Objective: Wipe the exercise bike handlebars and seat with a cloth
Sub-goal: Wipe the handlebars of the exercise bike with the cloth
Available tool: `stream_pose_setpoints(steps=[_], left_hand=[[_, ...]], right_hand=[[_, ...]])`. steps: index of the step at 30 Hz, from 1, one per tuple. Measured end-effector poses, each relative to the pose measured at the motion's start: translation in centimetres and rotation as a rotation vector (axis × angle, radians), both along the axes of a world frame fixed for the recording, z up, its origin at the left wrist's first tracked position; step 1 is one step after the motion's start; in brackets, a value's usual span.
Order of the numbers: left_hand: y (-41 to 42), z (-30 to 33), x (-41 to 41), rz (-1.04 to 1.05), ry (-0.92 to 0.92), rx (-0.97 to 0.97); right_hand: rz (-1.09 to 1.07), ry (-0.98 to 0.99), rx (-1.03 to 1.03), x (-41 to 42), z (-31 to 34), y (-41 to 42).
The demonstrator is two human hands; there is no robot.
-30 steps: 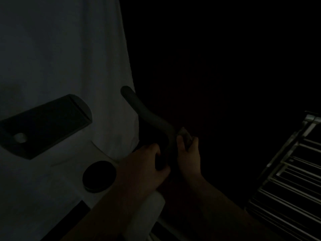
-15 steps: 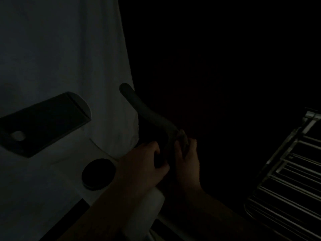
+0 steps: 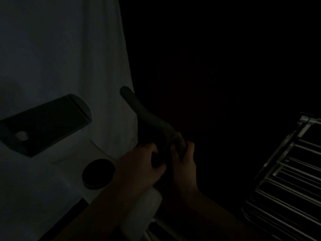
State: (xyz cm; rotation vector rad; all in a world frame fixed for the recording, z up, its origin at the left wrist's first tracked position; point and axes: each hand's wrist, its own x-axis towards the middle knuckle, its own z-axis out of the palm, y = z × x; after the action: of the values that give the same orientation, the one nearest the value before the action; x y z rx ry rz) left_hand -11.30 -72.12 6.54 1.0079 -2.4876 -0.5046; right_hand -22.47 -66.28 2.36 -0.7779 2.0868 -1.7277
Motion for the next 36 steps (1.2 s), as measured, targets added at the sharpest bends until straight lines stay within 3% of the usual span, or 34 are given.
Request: stream_pose_setpoints(steps=[4,6,10,14,18,21,25,27,29,31,34,36], left_hand=[[-0.3,0.2,0.0,0.010,0.085,0.132],[-0.4,0.3,0.2,0.028,0.126,0.169],[-0.1,0.5,1.1,0.037,0.128,0.161],[0.1,0.7,2.7,0.013,-0.064,-0.047],[0.1,0.5,4.4,0.100,-0.134,-0.101],[0.1,-0.3,4.6,0.136,-0.079,-0.118],[-0.2,-0.3,4.7,0.130,0.002,-0.113],[0.0,0.1,4.8,0.119,0.028,-0.129],[0.1,0.3,4.9,0.118,0.032,-0.113],[0.2,0.5,4.9,0.108,0.042,-0.072],[0.4,0.5,4.6,0.091,0.071,-0.019],[0.6,0.4,4.6,0.092,0.064,-0.041]], right_hand=[[-0.010,-0.091,0.034,-2.3,1.3,0.9],[-0.043,-0.035,0.008,-3.5,2.4,0.1],[0.156,0.390,0.074,-1.6,1.2,-1.5],[0.198,0.676,0.070,-1.2,0.2,-0.2],[0.319,0.911,0.145,-2.4,2.4,-0.2],[0.327,0.851,0.087,-0.7,2.7,-0.4],[0.567,0.952,0.056,-0.4,1.6,0.2],[0.489,0.927,0.025,-0.3,1.2,0.2],[0.421,0.765,-0.054,1.3,0.7,0.6],[0.471,0.682,-0.113,2.0,0.7,0.9],[0.446,0.827,-0.087,0.3,1.0,1.0],[0.368,0.788,-0.128,1.0,0.4,1.3]])
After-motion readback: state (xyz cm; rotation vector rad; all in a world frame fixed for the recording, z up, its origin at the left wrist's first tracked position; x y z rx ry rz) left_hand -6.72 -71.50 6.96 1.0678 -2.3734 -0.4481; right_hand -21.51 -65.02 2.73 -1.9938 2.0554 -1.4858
